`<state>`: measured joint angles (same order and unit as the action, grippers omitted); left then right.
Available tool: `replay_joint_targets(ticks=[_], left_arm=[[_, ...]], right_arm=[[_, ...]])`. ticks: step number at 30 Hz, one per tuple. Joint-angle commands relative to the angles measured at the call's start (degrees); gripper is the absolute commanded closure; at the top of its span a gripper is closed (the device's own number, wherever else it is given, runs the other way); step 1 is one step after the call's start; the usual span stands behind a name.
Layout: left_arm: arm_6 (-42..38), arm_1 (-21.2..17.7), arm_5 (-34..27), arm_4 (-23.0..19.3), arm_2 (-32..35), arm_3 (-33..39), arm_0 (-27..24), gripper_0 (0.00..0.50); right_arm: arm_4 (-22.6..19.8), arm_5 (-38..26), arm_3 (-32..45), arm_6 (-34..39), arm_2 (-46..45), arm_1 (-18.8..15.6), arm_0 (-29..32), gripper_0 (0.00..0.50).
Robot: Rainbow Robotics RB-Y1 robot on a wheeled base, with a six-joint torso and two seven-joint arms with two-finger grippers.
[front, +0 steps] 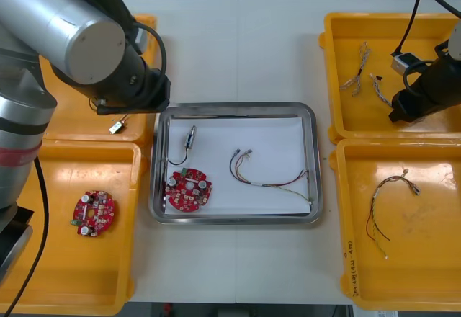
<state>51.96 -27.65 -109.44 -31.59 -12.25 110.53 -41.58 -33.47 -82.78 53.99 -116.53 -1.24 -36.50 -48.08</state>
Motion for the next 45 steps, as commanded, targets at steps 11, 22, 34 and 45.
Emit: replay_joint_targets(ticks=[11, 22, 34, 45], left_arm=[[23.0, -4.7, -0.6, -0.7, 8.6, -5.4, -2.5, 0.000], [34.9, -5.5, 1.2, 1.9, 11.6, -16.8, -6.7, 0.000], [46.4, -5.8, 8.0, 3.5, 14.7, -28.2, -9.3, 0.000], [55.1, -5.8, 18.2, 4.2, 15.6, -39.4, -11.2, 0.000]], right_arm=[[-0.5, 2.4, 1.9, -0.3, -1.0, 0.8, 0.6, 0.000], [-0.5, 3.6, 1.8, -0.6, -1.0, 0.8, 1.6, 0.000], [-0.5, 3.8, 1.9, -0.7, -1.0, 0.7, 1.9, 0.500], [-0.5, 3.4, 3.5, -0.9, -2.3, 0.5, 1.8, 0.500]])
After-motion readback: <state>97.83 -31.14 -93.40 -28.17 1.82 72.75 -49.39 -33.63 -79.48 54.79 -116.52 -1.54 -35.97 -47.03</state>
